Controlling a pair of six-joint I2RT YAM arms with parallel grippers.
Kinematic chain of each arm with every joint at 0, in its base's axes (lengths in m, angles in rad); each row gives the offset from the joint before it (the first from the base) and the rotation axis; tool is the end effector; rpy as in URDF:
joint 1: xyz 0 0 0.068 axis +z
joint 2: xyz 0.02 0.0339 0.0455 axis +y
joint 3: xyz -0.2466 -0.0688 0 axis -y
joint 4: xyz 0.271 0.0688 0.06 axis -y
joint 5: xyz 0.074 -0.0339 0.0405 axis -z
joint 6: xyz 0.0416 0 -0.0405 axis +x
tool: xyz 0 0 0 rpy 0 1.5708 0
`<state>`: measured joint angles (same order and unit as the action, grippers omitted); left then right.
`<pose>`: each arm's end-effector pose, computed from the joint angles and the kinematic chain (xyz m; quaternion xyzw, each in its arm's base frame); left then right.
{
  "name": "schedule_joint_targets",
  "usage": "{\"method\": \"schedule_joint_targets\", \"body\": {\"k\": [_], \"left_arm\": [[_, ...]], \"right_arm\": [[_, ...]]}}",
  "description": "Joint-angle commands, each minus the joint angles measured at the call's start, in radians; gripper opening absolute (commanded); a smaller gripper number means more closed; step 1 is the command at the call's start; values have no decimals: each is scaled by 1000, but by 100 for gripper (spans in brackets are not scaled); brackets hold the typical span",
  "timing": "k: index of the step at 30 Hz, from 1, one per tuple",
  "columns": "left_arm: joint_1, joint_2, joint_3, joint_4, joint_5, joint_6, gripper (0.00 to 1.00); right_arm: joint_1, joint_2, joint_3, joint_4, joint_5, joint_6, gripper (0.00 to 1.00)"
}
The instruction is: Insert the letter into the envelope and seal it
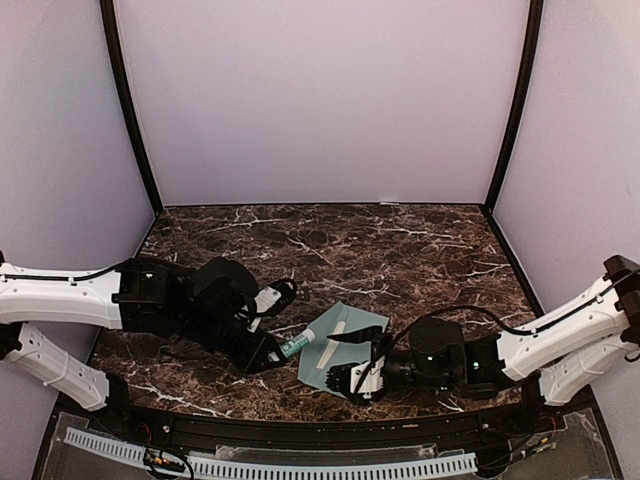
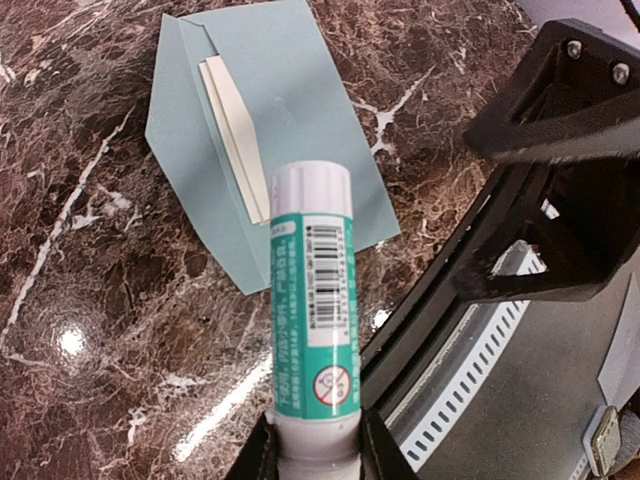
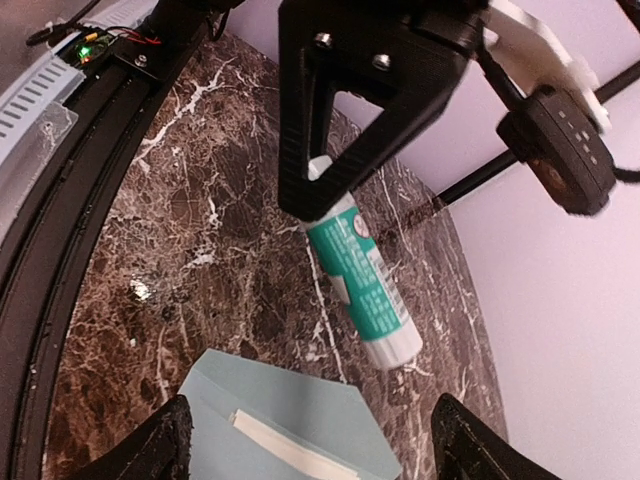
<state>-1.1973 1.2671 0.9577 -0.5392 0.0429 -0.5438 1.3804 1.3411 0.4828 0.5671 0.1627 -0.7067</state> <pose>0.1075 -0.2791 0.2367 0.3074 0.8834 -0.2830 0.2123 0.0628 0.2900 0.1547 -0.6666 0.4442 0.1352 0.5832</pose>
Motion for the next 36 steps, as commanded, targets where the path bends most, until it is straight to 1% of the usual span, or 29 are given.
{"method": "schedule_joint_targets", "body": {"k": [1, 7, 11, 14, 17, 20, 22, 24, 29, 32, 36], "left_arm": [[2, 20, 47, -34, 83, -10, 0], [2, 37, 58, -28, 100, -14, 0], [2, 47, 66, -16, 115, -16, 0], [2, 61, 70, -11, 128, -13, 0], [2, 74, 79, -10, 133, -9, 0], [2, 84, 86, -13, 134, -8, 0], [2, 87, 90, -11, 135, -7, 0], [2, 91, 93, -14, 136, -6, 0], [2, 98, 93, -11, 144, -4, 0], [2, 101, 95, -14, 146, -2, 0], [2, 96, 97, -24, 149, -4, 0]], "right_arm": [[20, 106, 72, 148, 54, -186, 79], [28, 197, 115, 228, 87, -251, 74], [35, 251, 153, 238, 120, -290, 64], [39, 285, 165, 266, 129, -316, 61], [43, 316, 180, 275, 132, -324, 55], [44, 332, 187, 278, 134, -326, 43], [45, 340, 189, 278, 135, -327, 37], [44, 345, 193, 277, 144, -329, 28], [45, 358, 199, 259, 172, -335, 2], [44, 367, 193, 276, 201, -345, 0], [40, 373, 172, 303, 239, -358, 0]]}}
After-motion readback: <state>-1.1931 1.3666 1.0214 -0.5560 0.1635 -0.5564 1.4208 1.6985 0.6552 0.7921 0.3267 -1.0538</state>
